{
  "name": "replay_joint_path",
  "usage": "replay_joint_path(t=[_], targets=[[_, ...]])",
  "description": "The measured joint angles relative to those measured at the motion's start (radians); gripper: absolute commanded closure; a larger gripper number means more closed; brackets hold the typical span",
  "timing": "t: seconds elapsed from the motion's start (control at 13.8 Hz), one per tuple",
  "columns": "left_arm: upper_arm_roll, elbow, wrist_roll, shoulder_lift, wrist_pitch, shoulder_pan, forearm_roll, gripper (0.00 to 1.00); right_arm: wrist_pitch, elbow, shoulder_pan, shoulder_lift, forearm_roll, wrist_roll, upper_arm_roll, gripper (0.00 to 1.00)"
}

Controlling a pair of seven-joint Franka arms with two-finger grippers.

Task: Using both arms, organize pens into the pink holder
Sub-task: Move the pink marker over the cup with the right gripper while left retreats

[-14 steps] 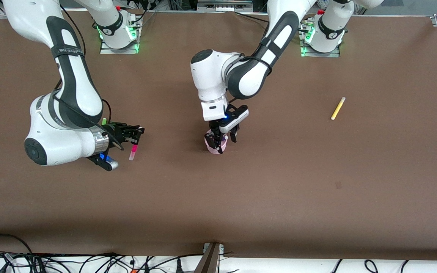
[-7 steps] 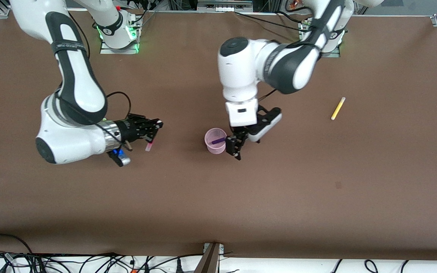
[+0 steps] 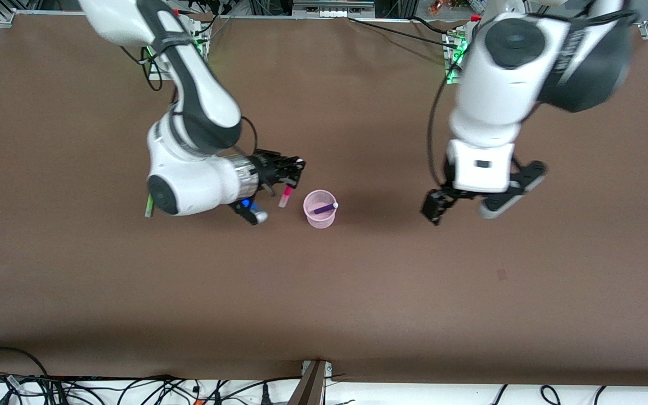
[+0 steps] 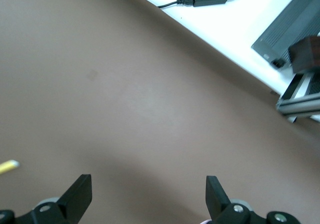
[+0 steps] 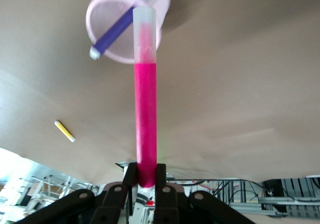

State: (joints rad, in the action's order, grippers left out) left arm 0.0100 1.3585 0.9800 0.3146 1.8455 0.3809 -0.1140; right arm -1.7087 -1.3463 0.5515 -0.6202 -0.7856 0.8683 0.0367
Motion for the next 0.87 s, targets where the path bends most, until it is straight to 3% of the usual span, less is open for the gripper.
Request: replay_joint_path(t=[0.22, 0.36, 0.65, 0.87], targets=[[0.000, 0.001, -0.276, -0.037, -0.073, -0.117, 0.071, 0.00, -0.075, -0.002, 0.107, -0.009, 0.013, 0.001, 0.000, 1.00], [-0.001, 0.001, -0.438, -0.048, -0.105, -0.187, 0.132, 0.00, -0.111, -0.003, 0.147, -0.026, 0.074, -0.013, 0.000, 1.00], [0.000, 0.003, -0.749, -0.068, -0.185, -0.322, 0.194, 0.00, -0.119, -0.003, 0.146, -0.062, 0.100, -0.106, 0.015, 1.00], [0.000, 0.027, -0.909, -0.068, -0.202, -0.355, 0.186, 0.00, -0.150, -0.003, 0.145, -0.088, 0.101, -0.129, 0.017, 1.00]])
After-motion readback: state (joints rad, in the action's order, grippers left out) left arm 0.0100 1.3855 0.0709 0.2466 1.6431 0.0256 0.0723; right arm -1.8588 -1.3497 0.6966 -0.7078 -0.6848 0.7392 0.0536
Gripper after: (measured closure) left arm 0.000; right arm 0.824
